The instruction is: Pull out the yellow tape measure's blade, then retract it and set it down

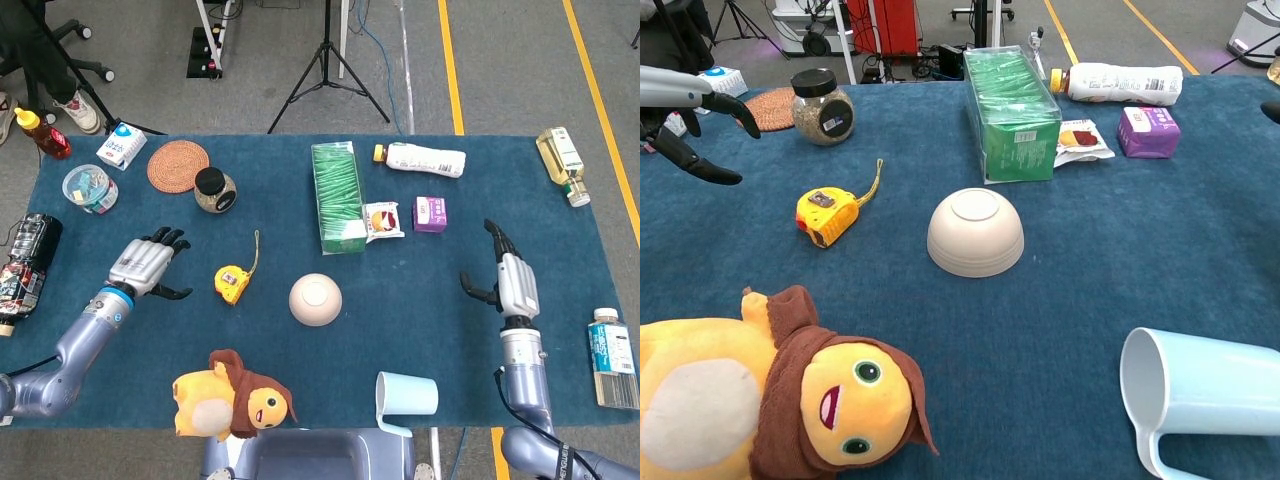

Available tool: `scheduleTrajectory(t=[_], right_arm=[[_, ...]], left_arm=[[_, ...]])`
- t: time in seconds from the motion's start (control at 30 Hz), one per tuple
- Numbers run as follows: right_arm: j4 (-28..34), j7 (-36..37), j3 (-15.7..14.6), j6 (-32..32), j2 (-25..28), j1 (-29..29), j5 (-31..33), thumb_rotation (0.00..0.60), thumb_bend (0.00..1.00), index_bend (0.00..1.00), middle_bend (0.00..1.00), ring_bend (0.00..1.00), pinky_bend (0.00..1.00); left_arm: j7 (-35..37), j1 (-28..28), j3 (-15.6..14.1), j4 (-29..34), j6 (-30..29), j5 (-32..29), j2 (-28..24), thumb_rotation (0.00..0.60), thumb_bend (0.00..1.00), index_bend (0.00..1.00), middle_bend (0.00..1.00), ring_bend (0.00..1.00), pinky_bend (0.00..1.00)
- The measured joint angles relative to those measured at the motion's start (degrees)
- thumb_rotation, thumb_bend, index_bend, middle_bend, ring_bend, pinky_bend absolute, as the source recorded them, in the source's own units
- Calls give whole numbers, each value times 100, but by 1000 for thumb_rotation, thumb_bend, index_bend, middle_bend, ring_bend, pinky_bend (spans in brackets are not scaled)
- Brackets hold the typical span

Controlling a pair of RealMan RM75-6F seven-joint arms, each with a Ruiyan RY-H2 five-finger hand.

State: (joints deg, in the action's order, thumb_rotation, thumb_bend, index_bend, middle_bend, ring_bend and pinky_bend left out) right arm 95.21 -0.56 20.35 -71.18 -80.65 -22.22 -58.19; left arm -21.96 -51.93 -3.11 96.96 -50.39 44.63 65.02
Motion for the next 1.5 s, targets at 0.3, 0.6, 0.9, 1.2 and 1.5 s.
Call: scheduleTrajectory(t=[0.3, 0.6, 0.9, 1.2, 1.5], right_arm=[[-341, -204, -118, -108, 23, 8, -155, 600, 389, 146, 175, 174, 185], [-858, -555, -486, -398, 45, 115, -669, 600, 391, 331, 262, 242, 216], [-871, -923, -932, -687, 315, 446, -1057, 600, 391, 426, 354, 310, 254], [-501, -933, -1281, -1378, 626, 1037, -1497, 600, 392, 452, 383, 336, 259], [-282, -834, -1497, -1704, 835, 1445, -1718, 600, 390, 452, 382, 335, 262]], left_arm=[[-120, 645, -20, 431, -1279, 667, -189, 600, 192, 280, 120, 53, 270], [446, 1893, -153, 708, -2601, 1615, -342, 600, 192, 436, 259, 166, 349], [1078, 2942, -343, 357, -3664, 2683, -202, 600, 197, 522, 366, 257, 410], [1396, 3768, -567, 70, -4294, 3492, 22, 600, 197, 530, 377, 268, 411], [1506, 4162, -578, 71, -4285, 3580, -46, 600, 197, 530, 377, 268, 411]])
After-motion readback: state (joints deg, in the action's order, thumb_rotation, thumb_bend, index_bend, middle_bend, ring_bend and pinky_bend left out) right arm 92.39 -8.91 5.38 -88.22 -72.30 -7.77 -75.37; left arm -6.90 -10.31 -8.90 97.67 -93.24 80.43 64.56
